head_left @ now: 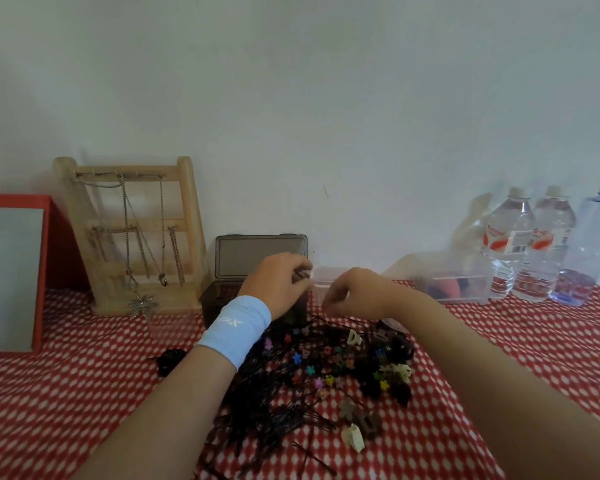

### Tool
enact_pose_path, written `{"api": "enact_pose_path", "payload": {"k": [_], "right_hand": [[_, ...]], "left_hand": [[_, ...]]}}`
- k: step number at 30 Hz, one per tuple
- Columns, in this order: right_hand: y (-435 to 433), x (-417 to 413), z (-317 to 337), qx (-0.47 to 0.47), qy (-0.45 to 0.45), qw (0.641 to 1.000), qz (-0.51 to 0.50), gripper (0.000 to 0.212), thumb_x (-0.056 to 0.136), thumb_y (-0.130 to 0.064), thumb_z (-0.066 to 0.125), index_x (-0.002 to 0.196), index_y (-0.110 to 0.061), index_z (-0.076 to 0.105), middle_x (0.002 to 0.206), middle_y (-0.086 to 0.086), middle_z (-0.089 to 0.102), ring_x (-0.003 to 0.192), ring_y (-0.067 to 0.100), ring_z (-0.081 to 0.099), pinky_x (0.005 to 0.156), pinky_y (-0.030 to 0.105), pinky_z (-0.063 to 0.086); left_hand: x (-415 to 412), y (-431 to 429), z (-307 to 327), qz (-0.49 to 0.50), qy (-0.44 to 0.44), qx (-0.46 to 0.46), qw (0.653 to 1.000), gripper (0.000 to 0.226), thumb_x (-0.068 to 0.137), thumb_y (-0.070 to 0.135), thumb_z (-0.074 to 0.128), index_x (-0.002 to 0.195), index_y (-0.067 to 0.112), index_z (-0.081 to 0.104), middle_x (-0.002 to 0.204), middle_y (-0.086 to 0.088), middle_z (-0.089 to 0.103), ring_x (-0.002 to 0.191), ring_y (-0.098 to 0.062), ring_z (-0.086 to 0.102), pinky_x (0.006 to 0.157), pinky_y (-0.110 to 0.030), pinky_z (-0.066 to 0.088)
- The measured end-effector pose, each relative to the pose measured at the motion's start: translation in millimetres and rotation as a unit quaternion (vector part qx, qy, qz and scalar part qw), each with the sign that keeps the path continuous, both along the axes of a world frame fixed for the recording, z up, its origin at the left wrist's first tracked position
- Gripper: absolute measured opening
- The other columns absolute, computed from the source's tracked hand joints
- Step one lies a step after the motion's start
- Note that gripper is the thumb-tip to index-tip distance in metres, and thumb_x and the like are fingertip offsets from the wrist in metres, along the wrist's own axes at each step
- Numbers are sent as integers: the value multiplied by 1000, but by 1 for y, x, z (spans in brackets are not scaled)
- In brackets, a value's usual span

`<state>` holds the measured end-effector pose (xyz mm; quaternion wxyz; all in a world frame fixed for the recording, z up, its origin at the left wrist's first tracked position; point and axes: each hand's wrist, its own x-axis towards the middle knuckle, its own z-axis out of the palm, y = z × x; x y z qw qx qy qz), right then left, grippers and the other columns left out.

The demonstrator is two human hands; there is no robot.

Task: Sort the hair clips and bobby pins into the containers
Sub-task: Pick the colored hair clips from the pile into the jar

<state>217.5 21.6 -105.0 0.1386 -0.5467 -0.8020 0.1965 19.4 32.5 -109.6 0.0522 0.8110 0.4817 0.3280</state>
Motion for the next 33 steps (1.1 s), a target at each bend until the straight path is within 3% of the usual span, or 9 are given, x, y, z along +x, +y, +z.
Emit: {"api": "enact_pose_path", "payload": {"k": [3,10,14,16,18,24,30,31,33], "right_hand": [[-5,-2,-3,-24,-87,995,42,18,84,-25,78,102,-26,79,102,-14,74,94,1,65,90,20,47],[-11,-11,2,-44,-114,991,60,19,84,-27,79,103,-23,78,92,-19,69,85,-3,62,91,22,50],[-9,-17,14,-9,-81,996,37,11,84,-27,75,95,-26,79,90,-18,72,86,-1,64,89,23,53],[-8,-25,24,31,-31,999,22,9,85,-25,73,92,-25,79,82,-20,70,78,-6,61,77,14,48],[-5,-38,34,79,18,997,2,12,87,-24,73,96,-22,80,82,-19,68,72,-6,58,71,13,44],[-1,-93,32,146,9,989,-11,27,93,-35,67,116,-23,73,116,-6,71,104,11,64,96,29,50],[-26,-160,27,93,-16,984,149,18,95,-28,66,108,-22,77,108,-8,71,95,7,63,88,21,49],[-27,-170,23,70,-31,982,170,20,96,-28,65,111,-21,77,111,-7,72,94,7,63,87,21,49],[-28,-191,12,23,-67,979,189,25,96,-31,64,117,-21,74,114,-5,71,96,10,64,89,27,53]], "left_hand": [[-12,3,-4,45,59,2,997,28,93,35,60,120,29,66,116,7,66,109,-15,55,94,-36,47],[-31,2,-10,58,100,-49,992,35,96,39,53,129,30,62,127,6,63,123,-20,50,105,-39,42],[-38,0,-8,46,103,-59,992,38,96,41,52,131,29,59,123,5,62,118,-19,50,102,-38,42],[-45,-1,-7,46,88,-59,993,36,98,36,51,132,26,58,121,4,61,116,-18,51,101,-36,41],[-53,-3,-4,54,73,-50,995,34,98,32,51,130,24,58,117,3,60,112,-18,52,98,-33,43],[-100,-28,-1,77,22,-50,996,12,98,21,52,104,28,59,102,9,56,92,-9,54,79,-22,41],[-162,-54,2,102,38,-120,987,9,93,19,57,92,29,57,96,8,58,95,-15,58,73,-19,40],[-166,-59,2,97,47,-135,985,4,94,24,58,94,28,58,95,9,57,94,-15,58,70,-17,40],[-176,-69,-1,89,82,-193,974,21,93,35,58,110,24,59,102,9,55,102,-13,53,77,-17,41]]}}
